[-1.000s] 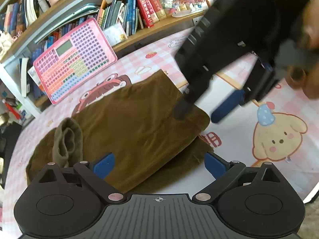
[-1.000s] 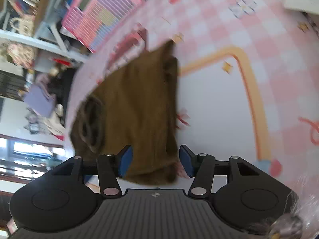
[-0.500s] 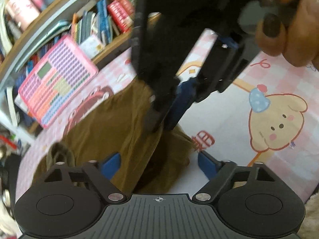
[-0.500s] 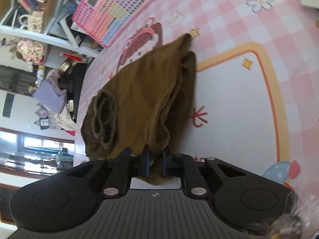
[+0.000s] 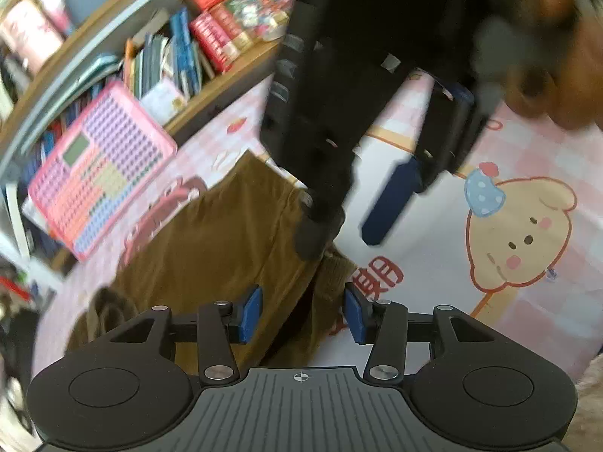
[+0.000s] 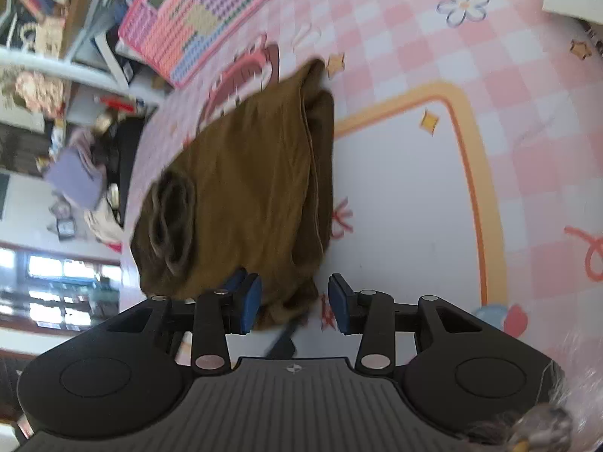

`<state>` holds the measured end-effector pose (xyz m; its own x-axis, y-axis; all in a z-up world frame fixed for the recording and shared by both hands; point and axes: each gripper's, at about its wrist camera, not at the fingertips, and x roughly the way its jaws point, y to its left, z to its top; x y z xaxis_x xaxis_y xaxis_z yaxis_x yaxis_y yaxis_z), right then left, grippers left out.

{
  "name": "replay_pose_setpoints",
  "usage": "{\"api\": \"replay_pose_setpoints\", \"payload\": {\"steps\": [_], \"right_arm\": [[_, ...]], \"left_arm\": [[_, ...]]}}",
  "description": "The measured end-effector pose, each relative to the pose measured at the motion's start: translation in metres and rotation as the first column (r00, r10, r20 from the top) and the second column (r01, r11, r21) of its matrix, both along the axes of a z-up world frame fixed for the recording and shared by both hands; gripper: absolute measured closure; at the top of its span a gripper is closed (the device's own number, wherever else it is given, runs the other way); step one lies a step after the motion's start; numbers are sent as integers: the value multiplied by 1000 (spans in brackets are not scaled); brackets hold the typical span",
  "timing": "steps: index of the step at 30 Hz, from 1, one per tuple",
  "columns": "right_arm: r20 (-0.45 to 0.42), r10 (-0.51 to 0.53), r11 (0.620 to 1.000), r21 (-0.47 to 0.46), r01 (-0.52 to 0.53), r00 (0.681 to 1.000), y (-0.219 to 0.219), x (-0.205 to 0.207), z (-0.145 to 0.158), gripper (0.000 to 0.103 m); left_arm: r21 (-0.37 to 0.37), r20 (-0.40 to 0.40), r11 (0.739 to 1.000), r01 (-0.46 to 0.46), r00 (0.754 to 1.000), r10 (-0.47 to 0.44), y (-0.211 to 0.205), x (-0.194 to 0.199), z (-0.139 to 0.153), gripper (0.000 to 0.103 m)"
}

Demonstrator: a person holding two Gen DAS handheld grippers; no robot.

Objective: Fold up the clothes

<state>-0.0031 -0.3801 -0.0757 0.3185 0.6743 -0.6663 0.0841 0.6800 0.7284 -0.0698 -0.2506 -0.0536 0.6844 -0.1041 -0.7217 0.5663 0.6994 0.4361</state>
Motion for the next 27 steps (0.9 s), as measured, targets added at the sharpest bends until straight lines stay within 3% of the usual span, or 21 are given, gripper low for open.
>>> {"api": "replay_pose_setpoints", "payload": {"steps": [2, 6, 7, 8, 11, 17, 18, 19, 20, 21, 23, 27], "right_arm": [[-15, 14, 1000, -7, -14, 1000, 4, 0, -4, 64], [-31, 0, 1000, 27, 1, 1000, 8, 4, -12, 63], [-34, -5, 999, 35, 6, 999, 8, 6, -13, 66], [-36, -10, 999, 43, 11, 999, 8, 7, -14, 83], [-12, -15, 997, 71, 16, 1000, 6, 7, -9, 88], [66, 23, 999, 42, -26, 998, 12, 6, 11, 89], [69, 28, 999, 35, -30, 997, 13, 6, 12, 89], [71, 30, 999, 29, -32, 997, 13, 6, 12, 87], [73, 23, 999, 21, -24, 997, 11, 6, 12, 79], [74, 7, 1000, 10, -8, 997, 9, 6, 12, 59], [78, -41, 999, 13, 40, 996, -1, 8, 10, 30], [12, -143, 981, 133, 140, 990, -19, 18, -7, 27]], "left_arm": [[-38, -25, 999, 0, 1000, -1, 5, -2, 4, 56], [-43, -28, 999, -17, 999, 16, 11, -7, 6, 52], [-40, -26, 999, -19, 999, 18, 12, -7, 6, 52], [-38, -24, 999, -20, 1000, 20, 12, -7, 6, 52], [-26, -8, 1000, -15, 1000, 14, 11, -7, 6, 51], [96, 52, 994, 49, 997, -54, -7, 1, -7, 51], [95, 64, 994, 50, 996, -56, -9, 3, -6, 55], [94, 77, 994, 50, 995, -58, -10, 5, -6, 71], [89, 82, 995, 53, 995, -60, -10, 6, -4, 80], [84, 88, 995, 56, 994, -63, -10, 8, -3, 90], [63, 77, 996, 61, 995, -66, -6, 9, 1, 92], [-66, 80, 998, 1, 997, 4, 14, 6, 26, 93]]}}
